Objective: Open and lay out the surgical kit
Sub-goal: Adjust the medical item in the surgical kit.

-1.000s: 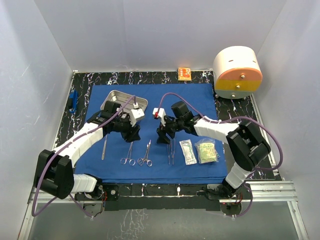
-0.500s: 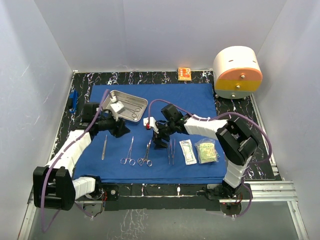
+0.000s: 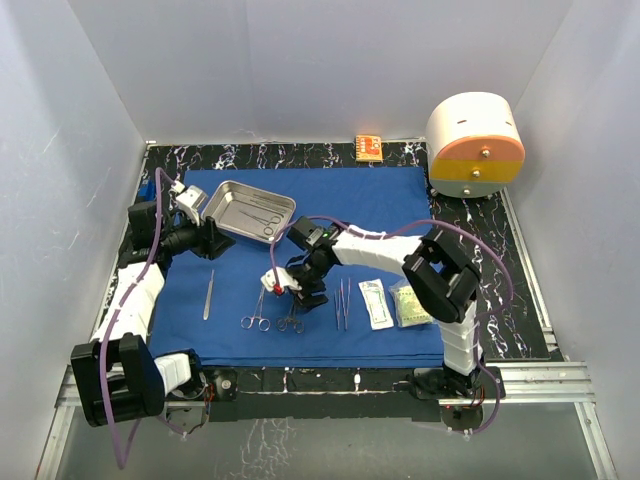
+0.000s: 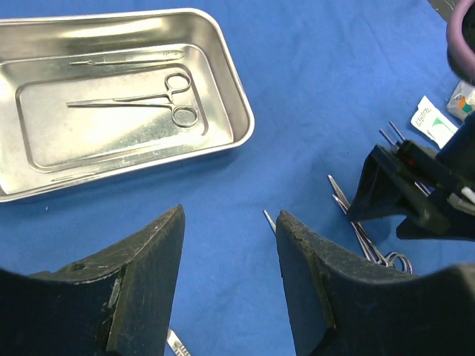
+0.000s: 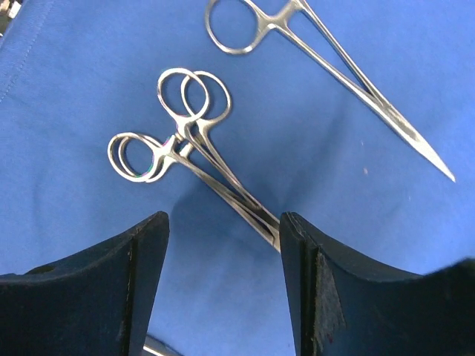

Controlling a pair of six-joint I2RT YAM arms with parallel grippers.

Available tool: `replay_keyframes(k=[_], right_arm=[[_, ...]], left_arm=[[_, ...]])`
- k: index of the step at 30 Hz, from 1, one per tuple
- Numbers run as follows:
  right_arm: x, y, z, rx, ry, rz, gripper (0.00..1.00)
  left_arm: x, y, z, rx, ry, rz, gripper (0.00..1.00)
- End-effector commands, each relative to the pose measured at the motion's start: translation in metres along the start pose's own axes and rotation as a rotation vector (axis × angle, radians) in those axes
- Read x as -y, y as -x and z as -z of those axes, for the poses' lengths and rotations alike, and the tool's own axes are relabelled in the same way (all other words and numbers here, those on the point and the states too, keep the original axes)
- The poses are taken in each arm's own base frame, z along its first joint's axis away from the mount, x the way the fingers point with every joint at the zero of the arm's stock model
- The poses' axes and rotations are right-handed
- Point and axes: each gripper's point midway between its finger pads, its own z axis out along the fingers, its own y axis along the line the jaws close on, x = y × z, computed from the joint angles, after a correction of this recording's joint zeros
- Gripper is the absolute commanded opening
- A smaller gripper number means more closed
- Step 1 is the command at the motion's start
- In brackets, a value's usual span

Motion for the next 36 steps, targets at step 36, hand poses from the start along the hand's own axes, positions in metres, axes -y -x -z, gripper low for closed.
replay_keyframes(k=[36], right_arm=[[-0.008,0.017,-0.031,-0.059,0.134,0.154,0.34]], left_arm=[[-0.004,0.000,0.008,0.057,0.002,0.011,0.52]])
